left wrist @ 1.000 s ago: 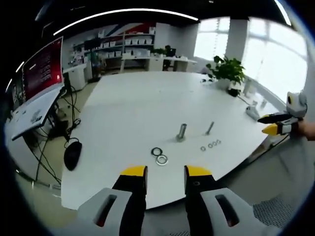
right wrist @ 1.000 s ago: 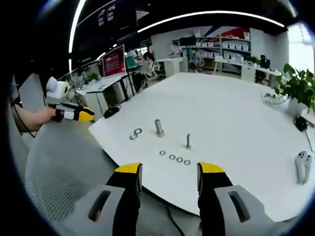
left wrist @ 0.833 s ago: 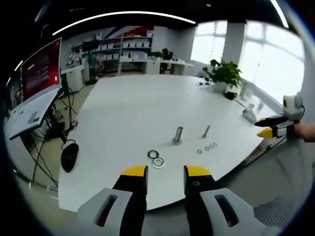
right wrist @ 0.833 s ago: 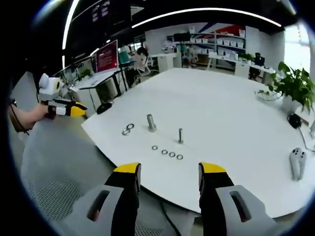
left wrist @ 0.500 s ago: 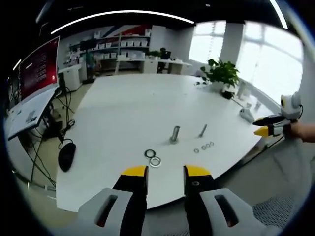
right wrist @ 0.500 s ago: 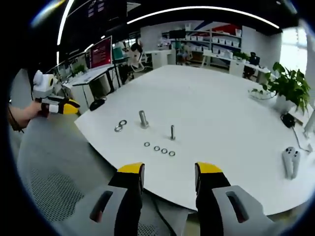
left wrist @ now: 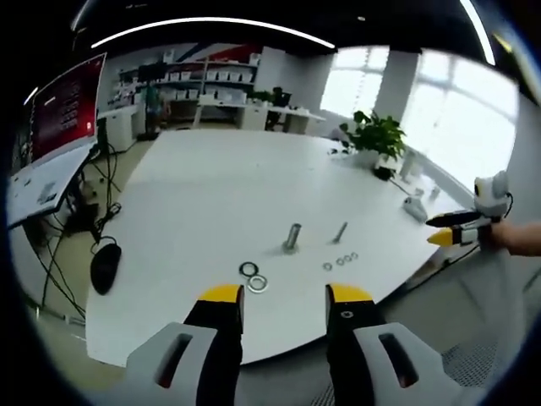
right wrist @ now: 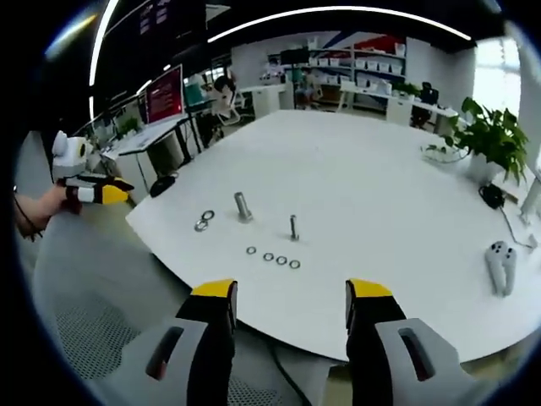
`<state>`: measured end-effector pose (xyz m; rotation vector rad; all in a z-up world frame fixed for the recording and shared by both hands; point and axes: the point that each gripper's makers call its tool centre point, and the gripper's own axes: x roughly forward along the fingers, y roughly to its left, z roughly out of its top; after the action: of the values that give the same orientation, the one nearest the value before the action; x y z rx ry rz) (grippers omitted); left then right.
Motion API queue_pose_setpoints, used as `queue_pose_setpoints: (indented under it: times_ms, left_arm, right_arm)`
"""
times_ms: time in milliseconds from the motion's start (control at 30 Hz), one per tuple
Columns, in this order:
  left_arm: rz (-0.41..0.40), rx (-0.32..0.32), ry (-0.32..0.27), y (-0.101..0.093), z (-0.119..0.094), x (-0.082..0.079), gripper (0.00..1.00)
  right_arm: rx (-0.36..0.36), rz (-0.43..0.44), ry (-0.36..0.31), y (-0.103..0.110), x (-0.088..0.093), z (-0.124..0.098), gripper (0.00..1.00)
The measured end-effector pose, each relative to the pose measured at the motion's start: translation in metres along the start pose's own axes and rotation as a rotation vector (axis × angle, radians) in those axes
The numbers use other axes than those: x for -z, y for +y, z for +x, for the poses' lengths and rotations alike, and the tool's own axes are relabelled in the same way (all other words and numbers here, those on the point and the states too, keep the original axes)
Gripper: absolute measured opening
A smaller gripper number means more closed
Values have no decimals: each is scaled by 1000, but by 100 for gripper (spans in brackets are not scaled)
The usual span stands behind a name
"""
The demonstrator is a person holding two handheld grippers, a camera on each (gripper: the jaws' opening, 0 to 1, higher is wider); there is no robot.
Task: Place the washer onto the threaded stud by aligning its center hole with the stud, sliding it down to the base, and recovering from edge contact or off-axis alignment until the washer reaches the visible bottom stop.
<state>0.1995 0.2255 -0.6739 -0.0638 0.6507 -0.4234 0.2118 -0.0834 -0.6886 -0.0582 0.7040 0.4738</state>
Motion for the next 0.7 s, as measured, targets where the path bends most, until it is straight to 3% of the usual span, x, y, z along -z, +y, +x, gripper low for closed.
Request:
queue_pose_setpoints:
  times_ms: [67,167,367,467,567,700]
  left_arm:
    - [-23,-15,10,5,0,3,32]
    - [-56,-31,-40,10,-4,-5,25]
    - [-36,-22,-16,7,-2,-1,26]
    - [-49,-42,-20,11,-3,0,27]
    - [-64,-64,-31,16,-4,-1,27]
    - [-67,-77,-10,18,-4,3,31]
  right_arm:
    - [-5,0,24,1,5,2,54]
    - [-5,-18,38,2,8,2,53]
    - [2,7,21,0,6,0,51]
    - [-8,32,7,0,4,0,51]
    - [-14,5,34,4,10,2,51]
    - [-19,19,21,4,7,0,51]
